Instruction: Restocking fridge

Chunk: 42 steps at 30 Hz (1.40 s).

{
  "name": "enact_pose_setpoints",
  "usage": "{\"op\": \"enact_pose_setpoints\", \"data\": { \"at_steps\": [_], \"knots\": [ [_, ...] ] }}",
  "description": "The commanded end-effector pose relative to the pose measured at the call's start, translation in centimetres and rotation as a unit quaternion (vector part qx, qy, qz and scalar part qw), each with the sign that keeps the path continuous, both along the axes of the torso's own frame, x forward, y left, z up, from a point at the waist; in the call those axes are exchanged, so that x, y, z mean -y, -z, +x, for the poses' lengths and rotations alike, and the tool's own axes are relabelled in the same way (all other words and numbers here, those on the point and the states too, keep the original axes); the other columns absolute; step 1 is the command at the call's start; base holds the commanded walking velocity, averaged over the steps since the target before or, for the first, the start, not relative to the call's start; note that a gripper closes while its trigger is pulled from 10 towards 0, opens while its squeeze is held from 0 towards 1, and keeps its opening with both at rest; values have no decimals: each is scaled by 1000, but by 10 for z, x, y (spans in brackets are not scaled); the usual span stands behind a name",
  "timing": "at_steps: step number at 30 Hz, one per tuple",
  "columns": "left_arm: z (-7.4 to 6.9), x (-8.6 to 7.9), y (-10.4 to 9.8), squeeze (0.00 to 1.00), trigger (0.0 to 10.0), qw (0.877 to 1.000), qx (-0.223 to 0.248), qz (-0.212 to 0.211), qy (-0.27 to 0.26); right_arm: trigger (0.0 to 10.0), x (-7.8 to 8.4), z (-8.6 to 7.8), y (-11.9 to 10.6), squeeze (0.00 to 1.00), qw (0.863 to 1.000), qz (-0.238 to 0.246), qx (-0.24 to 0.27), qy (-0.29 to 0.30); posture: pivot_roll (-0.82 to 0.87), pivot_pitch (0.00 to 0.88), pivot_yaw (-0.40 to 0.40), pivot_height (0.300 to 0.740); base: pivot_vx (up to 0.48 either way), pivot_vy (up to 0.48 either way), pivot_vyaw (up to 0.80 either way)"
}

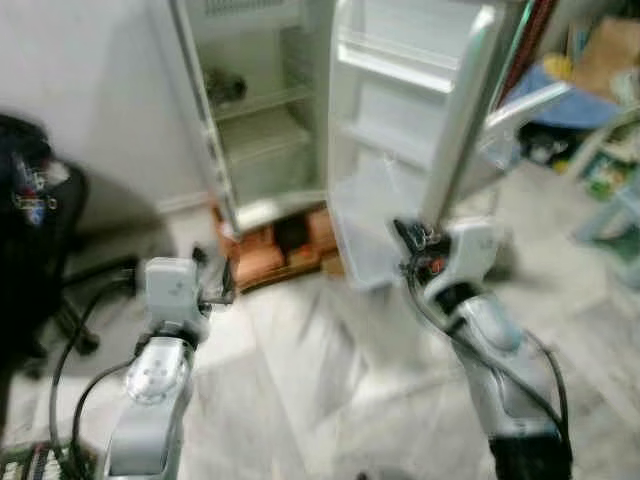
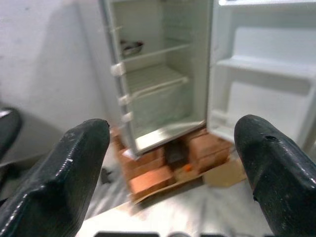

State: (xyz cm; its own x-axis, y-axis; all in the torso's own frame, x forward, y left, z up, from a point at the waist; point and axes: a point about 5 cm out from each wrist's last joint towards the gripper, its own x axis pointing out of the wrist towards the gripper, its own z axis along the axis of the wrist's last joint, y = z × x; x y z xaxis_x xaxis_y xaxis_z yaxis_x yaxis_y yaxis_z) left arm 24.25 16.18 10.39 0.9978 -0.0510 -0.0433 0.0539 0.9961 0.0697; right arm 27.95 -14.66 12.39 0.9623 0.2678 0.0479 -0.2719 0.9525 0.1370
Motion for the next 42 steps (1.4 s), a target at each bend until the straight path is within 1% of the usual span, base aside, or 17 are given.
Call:
{"op": "enact_pose_setpoints", "data": {
  "at_steps": [1,7,10,11,14,16,20,24,28,33,37,40,42],
  "knots": [
    [0,-13,-1,0,10000,1000,-2,15,-26,10000,-10,3,-11,0,1000,8,22,-16,109,0,-10,740,424,0,0],
    [2,-17,2,0,10000,999,-13,12,-42,10000,-10,4,-9,0,1000,6,20,-14,108,0,-12,740,273,392,0],
    [3,-18,1,0,10000,999,-6,21,-44,10000,-11,4,-9,0,1000,5,20,-15,108,0,-10,740,241,415,0],
    [5,-18,-3,0,10000,999,4,31,-34,10000,-11,5,-11,0,1000,4,23,-16,106,0,-3,740,270,398,0],
    [6,-22,-8,0,10000,999,12,30,-34,10000,-12,5,-15,0,999,7,31,-12,102,3,4,740,282,389,0],
    [6,-24,-8,0,10000,999,13,34,-37,10000,-11,4,-14,0,1000,8,29,-6,104,7,5,740,293,381,0],
    [5,-24,-7,0,10000,999,10,33,-35,10000,-14,-1,-9,0,1000,8,20,-13,104,3,1,740,368,305,0],
    [5,-22,-4,0,10000,999,-1,29,-36,10000,-15,-1,-9,0,1000,8,20,-14,106,1,-1,740,408,252,0],
    [4,-20,-3,0,10000,999,-2,33,-33,10000,-14,-1,-8,0,1000,9,18,-12,106,0,-1,740,435,0,0],
    [3,-20,-1,0,10000,999,-8,28,-31,10000,-13,-2,-5,0,1000,9,10,-9,108,0,2,740,480,0,0],
    [6,-20,-2,0,10000,999,-7,27,-31,10000,-17,-3,-5,0,1000,11,11,-15,109,0,0,740,480,0,0],
    [7,-21,0,0,10000,999,-16,18,-39,10000,-17,-2,-4,0,1000,9,11,-16,108,0,-2,740,475,0,0],
    [7,-21,0,0,10000,999,-15,21,-41,10000,-17,-2,-4,0,1000,8,10,-17,108,0,-2,740,469,0,0]
  ]
}}
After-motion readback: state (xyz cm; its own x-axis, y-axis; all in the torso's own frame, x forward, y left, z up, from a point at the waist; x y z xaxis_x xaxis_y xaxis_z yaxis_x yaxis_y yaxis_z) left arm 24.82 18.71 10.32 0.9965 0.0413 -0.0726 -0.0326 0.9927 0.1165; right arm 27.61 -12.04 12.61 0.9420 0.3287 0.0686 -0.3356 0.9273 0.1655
